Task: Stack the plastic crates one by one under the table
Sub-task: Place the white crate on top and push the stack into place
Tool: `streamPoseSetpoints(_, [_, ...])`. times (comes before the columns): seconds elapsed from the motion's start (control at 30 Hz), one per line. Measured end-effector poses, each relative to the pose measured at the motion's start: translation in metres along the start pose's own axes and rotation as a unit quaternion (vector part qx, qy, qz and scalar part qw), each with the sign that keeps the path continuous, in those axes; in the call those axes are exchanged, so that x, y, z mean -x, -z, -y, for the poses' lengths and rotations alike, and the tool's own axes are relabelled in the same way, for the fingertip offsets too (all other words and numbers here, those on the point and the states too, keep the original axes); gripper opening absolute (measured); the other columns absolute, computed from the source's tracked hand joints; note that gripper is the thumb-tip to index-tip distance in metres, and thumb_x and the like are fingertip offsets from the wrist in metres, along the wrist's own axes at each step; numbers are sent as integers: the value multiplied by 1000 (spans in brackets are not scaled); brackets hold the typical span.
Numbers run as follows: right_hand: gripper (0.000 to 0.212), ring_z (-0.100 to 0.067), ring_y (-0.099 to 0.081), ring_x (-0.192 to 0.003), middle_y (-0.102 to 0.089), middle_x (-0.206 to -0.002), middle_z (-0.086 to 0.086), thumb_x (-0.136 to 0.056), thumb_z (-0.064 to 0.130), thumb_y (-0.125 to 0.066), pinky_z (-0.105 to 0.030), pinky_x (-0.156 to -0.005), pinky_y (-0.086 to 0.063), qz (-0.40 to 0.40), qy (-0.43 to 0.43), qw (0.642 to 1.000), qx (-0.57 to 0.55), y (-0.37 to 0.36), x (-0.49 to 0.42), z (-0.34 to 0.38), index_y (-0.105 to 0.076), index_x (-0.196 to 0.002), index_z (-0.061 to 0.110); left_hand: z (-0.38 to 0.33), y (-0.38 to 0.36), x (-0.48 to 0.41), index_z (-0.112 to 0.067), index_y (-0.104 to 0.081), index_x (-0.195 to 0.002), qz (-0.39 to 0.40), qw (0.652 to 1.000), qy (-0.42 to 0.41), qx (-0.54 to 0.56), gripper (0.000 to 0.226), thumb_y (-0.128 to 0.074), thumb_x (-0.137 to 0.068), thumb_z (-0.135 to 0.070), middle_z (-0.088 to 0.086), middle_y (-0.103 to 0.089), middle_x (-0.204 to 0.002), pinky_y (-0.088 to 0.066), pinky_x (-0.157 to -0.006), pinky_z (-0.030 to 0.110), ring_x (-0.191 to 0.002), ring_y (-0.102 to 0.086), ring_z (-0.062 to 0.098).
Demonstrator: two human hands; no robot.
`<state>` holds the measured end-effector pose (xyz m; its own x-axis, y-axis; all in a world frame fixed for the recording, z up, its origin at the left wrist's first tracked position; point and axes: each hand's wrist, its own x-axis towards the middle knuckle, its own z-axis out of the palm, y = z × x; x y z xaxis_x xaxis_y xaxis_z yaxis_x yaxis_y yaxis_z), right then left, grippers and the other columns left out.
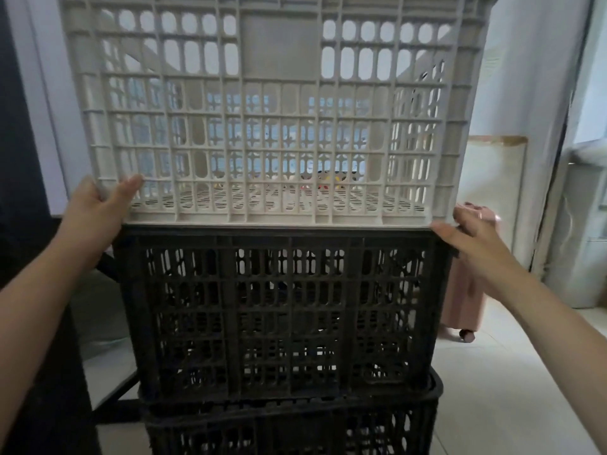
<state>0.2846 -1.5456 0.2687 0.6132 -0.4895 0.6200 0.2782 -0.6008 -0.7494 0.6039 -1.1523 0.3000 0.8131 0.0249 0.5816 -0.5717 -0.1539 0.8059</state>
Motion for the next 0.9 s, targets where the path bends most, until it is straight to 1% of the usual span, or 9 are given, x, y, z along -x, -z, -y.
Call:
streamPoseSetpoints(0.1, [39,5,-67,-88,-70,-85,29,-75,53,-66,-17,-80,-51,-33,-14,999,-31,-4,-5,-1,-67,-103,25,-10,-6,11,-29,-43,-69,7,1000,-15,-13,55,-52,-63,-84,0,-53,-76,-46,-57,36,-67,-53,18])
streamPoseSetpoints(0.17, [11,5,-68,-77,-71,-76,25,-85,34,-66,-10,-71,-52,-63,-9,997,-43,-5,-7,-3,-72,-85,24,-11,-10,12,-28,-38,-68,2,999,-27,-25,50,-53,-71,-75,-2,-47,-71,-40,-53,31,-62,-46,13])
streamPoseSetpoints(0.2, [9,2,-69,-78,-73,-75,20,-86,27,-67,-11,-72,-53,-72,-12,996,-55,-5,-7,-3,-73,-82,21,-11,-11,12,-28,-36,-68,1,999,-31,-30,48,-53,-73,-73,-3,-45,-70,-38,-51,30,-61,-44,12])
streamPoseSetpoints(0.33, [28,-8,-71,-82,-76,-80,11,-73,38,-72,-23,-84,-55,-58,-12,996,-73,-7,-7,2,-72,-89,15,-10,-11,9,-29,-37,-70,23,999,-32,-16,46,-54,-73,-72,-4,-47,-74,-37,-51,30,-63,-46,11])
streamPoseSetpoints(0.47, [14,-11,-71,-87,-76,-84,8,-83,26,-70,-33,-95,-51,-63,-21,995,-71,-5,-9,1,-70,-92,16,-14,-7,11,-28,-41,-76,52,999,-9,3,55,-53,-63,-81,-2,-53,-83,-41,-55,31,-72,-52,14])
streamPoseSetpoints(0.6, [18,-17,-70,-86,-74,-88,-1,-79,33,-72,-39,-90,-53,-82,-8,994,-67,-4,-10,1,-72,-83,16,-18,-10,15,-22,-46,-87,65,998,2,17,60,-54,-66,-77,8,-57,-97,-52,-69,42,-93,-59,28])
streamPoseSetpoints(0.7, [33,-12,-71,-79,-75,-85,2,-64,45,-76,-30,-80,-56,-82,-8,993,-88,-6,-13,0,-74,-84,18,-23,-8,17,-9,-45,-109,78,996,18,27,72,-55,-74,-71,21,-57,-120,-51,-87,54,-107,-59,35])
streamPoseSetpoints(0.8, [30,-9,-72,-80,-77,-86,9,-75,35,-75,-25,-78,-57,-88,-20,992,-89,-7,-17,-3,-71,-98,17,-27,-3,19,-17,-41,-91,95,995,26,20,67,-53,-65,-78,18,-58,-110,-49,-90,58,-100,-59,32])
streamPoseSetpoints(0.9, [19,-11,-72,-87,-76,-88,13,-76,39,-68,-31,-81,-56,-113,-26,991,-66,-11,-17,-3,-71,-91,28,-27,0,20,-22,-41,-86,112,993,23,15,69,-53,-58,-84,10,-54,-103,-47,-93,58,-99,-58,29])
